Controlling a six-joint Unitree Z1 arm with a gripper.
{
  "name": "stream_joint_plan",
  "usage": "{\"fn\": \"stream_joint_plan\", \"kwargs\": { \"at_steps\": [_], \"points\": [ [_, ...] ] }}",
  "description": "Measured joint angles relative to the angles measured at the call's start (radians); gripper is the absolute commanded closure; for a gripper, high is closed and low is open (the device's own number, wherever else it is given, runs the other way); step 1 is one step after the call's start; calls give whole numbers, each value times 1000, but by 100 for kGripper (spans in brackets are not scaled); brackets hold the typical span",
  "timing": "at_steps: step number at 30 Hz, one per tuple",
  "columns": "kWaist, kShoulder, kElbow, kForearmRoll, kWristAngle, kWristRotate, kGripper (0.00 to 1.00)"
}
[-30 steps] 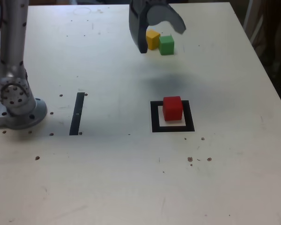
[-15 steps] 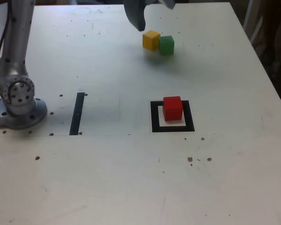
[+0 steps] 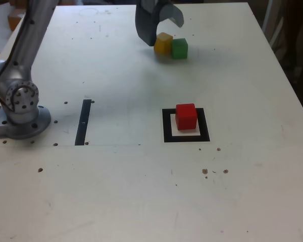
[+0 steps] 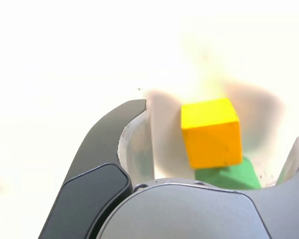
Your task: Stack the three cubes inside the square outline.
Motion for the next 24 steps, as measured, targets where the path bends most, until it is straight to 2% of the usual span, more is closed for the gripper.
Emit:
{"fn": "stream_joint_plan", "kwargs": {
  "at_steps": [14,19,24],
  "points": [
    [17,23,8,-1,-2,-24,14],
    [9,47,9,-18,-22,-32,16],
    [-2,57,6,-24,-26,-45,27]
  ]
}}
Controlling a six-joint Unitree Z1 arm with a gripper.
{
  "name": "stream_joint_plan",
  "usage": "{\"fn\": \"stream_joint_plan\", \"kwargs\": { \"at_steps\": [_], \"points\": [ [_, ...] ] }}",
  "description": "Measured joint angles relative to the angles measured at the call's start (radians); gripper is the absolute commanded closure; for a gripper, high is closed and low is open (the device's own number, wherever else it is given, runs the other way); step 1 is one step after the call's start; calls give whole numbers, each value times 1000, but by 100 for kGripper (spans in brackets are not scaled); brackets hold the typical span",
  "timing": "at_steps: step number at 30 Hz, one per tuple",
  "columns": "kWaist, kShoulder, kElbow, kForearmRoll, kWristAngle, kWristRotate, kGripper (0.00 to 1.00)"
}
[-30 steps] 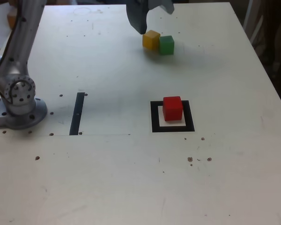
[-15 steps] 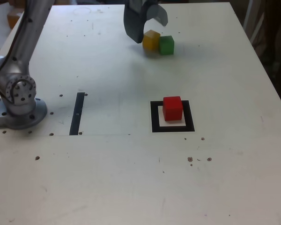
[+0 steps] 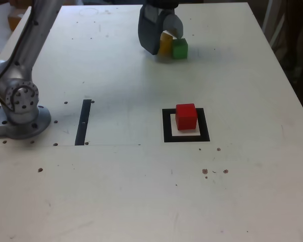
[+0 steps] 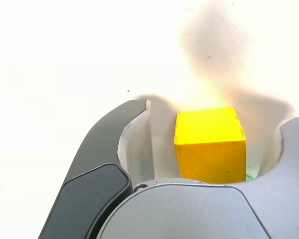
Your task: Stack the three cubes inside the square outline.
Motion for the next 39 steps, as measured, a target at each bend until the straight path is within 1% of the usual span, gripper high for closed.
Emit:
{"fn": "stream_joint_plan", "kwargs": {
  "at_steps": [4,7,13,16,23,27,29,33,37,39],
  "points": [
    [0,0,-1,-9,12,-16,37],
    [-1,0,-2,-22,14,-21,40],
    [-1,0,-2,-77,17,-23,49],
    [-1,0,-2,-88,17,-24,51],
    [0,-1,7,-107,14,-24,65],
    [0,-8,16,-120,12,-22,69],
    [0,-9,16,-120,13,-15,70],
    [0,-15,-5,-104,20,15,70],
    [-1,-44,-66,-30,27,61,70],
    [-3,-56,-78,-17,28,73,70]
  ]
}}
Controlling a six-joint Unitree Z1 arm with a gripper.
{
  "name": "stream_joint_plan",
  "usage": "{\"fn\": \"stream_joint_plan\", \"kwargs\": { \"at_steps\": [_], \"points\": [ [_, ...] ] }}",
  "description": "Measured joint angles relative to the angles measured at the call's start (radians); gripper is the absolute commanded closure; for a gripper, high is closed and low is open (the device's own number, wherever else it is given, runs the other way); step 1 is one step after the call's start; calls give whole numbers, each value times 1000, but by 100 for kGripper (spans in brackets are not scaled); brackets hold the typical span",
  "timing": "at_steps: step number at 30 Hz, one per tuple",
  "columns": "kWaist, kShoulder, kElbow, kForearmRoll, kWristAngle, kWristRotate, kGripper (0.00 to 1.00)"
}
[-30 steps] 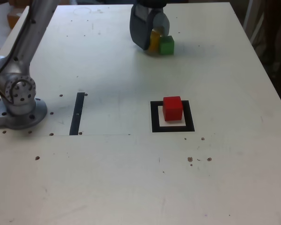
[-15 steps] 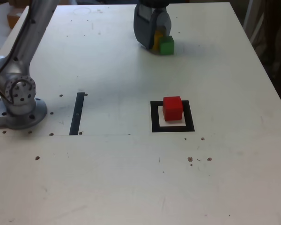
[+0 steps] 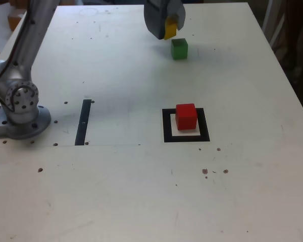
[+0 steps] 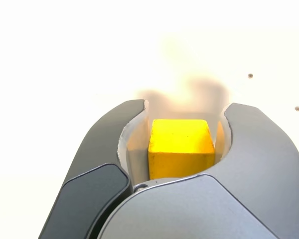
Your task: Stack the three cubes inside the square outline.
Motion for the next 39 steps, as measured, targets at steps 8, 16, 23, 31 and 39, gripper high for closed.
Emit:
{"fn": "stream_joint_plan", "kwargs": {
  "at_steps": [8,16,23,31,39],
  "points": [
    [-56,-97,-68,130,5,92,70],
    [-234,-211,-22,213,19,124,70],
    [-446,-290,126,216,15,45,70],
    [-671,-340,245,200,14,-74,70],
    [-801,-349,262,186,-12,-204,70]
  ]
}}
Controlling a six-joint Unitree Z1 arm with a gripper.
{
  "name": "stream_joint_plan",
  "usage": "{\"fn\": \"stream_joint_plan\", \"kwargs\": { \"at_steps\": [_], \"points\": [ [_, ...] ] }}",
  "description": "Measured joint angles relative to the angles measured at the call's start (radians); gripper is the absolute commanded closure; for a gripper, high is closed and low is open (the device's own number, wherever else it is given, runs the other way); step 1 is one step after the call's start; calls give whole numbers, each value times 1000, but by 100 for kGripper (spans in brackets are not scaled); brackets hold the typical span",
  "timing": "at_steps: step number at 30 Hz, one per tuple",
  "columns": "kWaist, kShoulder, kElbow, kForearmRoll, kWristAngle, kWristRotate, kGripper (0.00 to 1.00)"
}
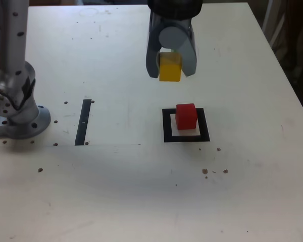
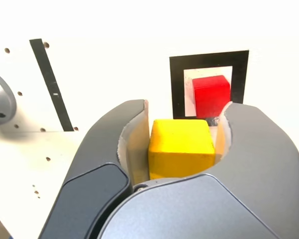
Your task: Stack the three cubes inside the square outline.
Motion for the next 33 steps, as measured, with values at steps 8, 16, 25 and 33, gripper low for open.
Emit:
{"fn": "stream_joint_plan", "kwargs": {
  "at_steps": [8,16,25,33],
  "points": [
    [-24,25,61,-96,-36,-38,70],
    [-24,98,74,-166,-64,-41,70],
    [-20,122,74,-175,-29,-42,70],
    [2,127,95,-188,-29,-29,67]
  ]
}}
